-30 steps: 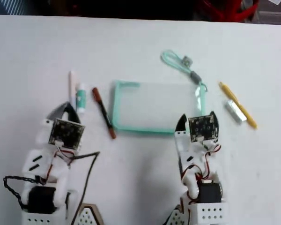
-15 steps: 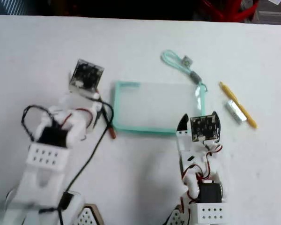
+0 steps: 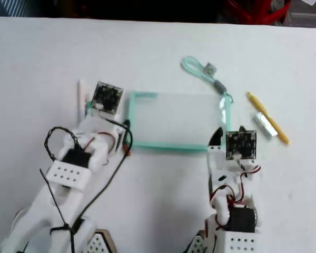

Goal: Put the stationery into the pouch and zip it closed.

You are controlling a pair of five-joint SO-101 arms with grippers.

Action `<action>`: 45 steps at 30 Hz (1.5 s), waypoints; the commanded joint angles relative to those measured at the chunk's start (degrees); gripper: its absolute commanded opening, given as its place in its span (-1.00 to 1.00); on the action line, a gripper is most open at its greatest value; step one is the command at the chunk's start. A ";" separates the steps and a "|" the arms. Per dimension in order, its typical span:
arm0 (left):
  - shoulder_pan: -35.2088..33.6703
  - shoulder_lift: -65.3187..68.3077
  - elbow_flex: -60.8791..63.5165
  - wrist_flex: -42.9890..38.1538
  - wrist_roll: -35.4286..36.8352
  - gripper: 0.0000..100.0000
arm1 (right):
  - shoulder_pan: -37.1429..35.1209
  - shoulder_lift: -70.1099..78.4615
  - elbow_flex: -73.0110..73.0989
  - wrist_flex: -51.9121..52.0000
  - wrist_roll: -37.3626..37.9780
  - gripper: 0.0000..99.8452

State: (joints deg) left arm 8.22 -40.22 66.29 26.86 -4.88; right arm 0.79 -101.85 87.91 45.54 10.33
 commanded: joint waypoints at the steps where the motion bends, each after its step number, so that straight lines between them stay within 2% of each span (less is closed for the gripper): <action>1: 0.31 -2.15 0.00 -1.85 0.97 -0.65 | -3.03 1.45 -8.97 5.05 -0.26 -0.55; 5: 0.31 -1.89 0.09 -1.85 1.05 -0.65 | -4.09 13.49 -18.90 7.25 -0.26 -0.57; 12: 0.31 -1.80 0.70 -2.29 1.05 -0.65 | -3.30 51.74 -48.53 14.29 0.26 -0.57; 14: 0.48 -1.80 0.88 -2.29 0.79 -0.65 | -1.89 62.02 -57.85 16.92 3.08 -0.57; 18: 0.66 -1.80 0.97 -2.29 0.62 -0.65 | -1.36 79.96 -72.53 20.97 15.65 -0.57; 20: 0.57 -1.80 0.97 -2.29 0.62 -0.65 | -0.75 88.13 -77.80 21.41 19.16 -0.57; 27: 0.48 -1.80 0.88 -2.29 0.62 -0.65 | 5.32 114.42 -100.22 19.21 19.69 -0.56; 30: 0.57 -1.80 0.88 -2.29 0.62 -0.65 | 5.67 125.85 -108.31 19.47 19.69 -0.56; 35: 0.75 -1.80 0.97 -2.29 0.62 -0.65 | 4.26 139.74 -119.91 19.47 19.69 -0.56; 45: 0.84 -1.80 0.97 -2.29 0.62 -0.65 | 1.27 155.74 -139.08 19.47 20.04 -0.56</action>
State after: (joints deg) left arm 8.13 -40.92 67.52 25.89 -4.18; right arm 3.16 52.44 -45.19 65.93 29.49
